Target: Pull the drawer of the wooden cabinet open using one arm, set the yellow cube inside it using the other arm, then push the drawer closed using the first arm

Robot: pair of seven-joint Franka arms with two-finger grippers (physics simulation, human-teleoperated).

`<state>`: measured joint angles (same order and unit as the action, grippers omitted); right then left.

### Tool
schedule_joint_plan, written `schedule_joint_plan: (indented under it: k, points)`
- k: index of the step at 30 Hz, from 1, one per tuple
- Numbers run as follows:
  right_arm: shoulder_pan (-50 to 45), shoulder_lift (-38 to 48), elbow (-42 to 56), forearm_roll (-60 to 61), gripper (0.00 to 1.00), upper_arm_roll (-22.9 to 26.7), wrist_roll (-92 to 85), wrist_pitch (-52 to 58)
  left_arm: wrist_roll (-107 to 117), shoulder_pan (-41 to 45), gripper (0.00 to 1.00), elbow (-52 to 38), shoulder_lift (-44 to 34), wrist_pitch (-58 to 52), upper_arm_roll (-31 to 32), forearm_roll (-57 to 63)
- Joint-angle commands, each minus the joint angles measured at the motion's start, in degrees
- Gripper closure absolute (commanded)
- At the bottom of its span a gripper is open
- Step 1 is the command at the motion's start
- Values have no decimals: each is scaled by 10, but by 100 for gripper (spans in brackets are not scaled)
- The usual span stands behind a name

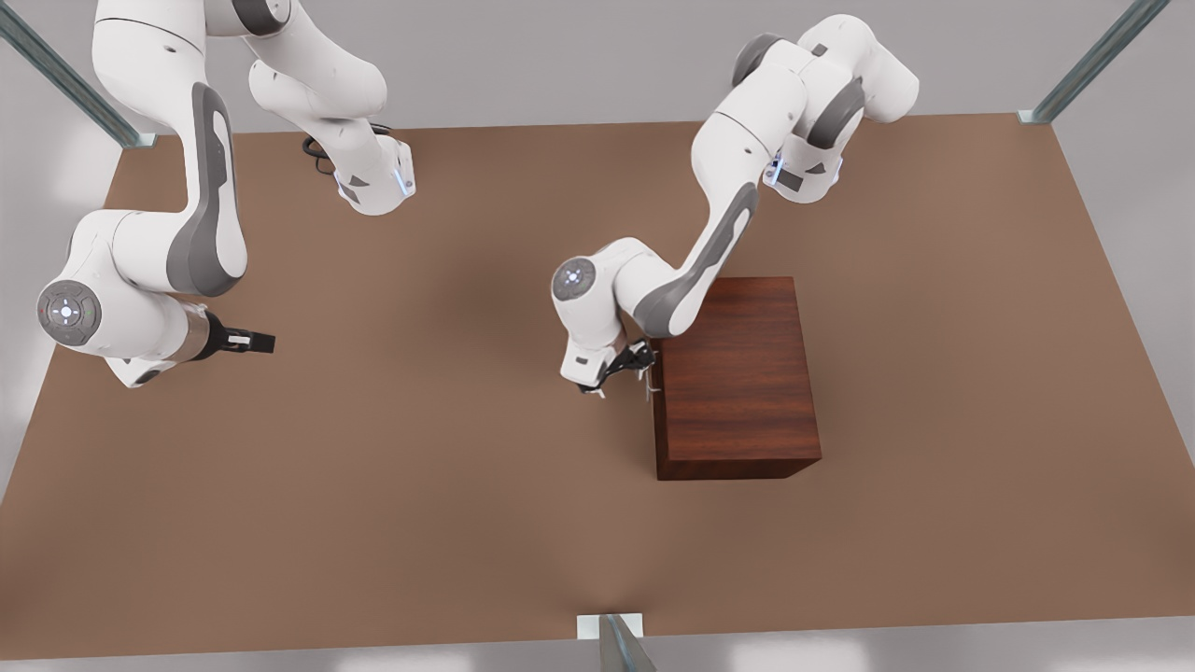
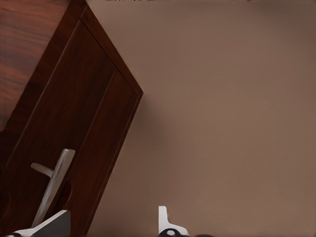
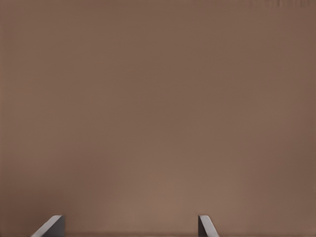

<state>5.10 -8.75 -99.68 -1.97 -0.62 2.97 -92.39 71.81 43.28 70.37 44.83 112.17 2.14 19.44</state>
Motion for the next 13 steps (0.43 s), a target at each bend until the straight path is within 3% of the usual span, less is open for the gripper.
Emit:
schedule_joint_plan:
  k: [1, 4, 6, 8, 9, 10, 13]
  points:
    - [0, 1, 0, 0, 0, 0, -22, 0, -27, -14, 0, -4, -18, -15, 0, -29]
    - [0, 1, 0, 0, 0, 0, -22, 0, -340, -114, 0, 0, -142, -184, -1, -105]
    - [0, 1, 0, 0, 0, 0, -22, 0, -619, -245, 0, 0, -207, -248, -2, -137]
    - [-1, 1, 0, 0, 0, 0, -21, 0, -756, -355, 0, 26, -265, -292, -3, -196]
    - [0, 1, 1, 0, 0, 0, -22, 0, -754, -372, 0, 225, -384, -136, -10, -204]
    - [0, 1, 1, 0, 0, 0, -22, 0, -754, -376, 0, 319, -443, -55, -15, -208]
    - [0, 1, 2, 0, 0, 0, -21, 1, -723, -358, 0, 215, -379, -92, -9, -208]
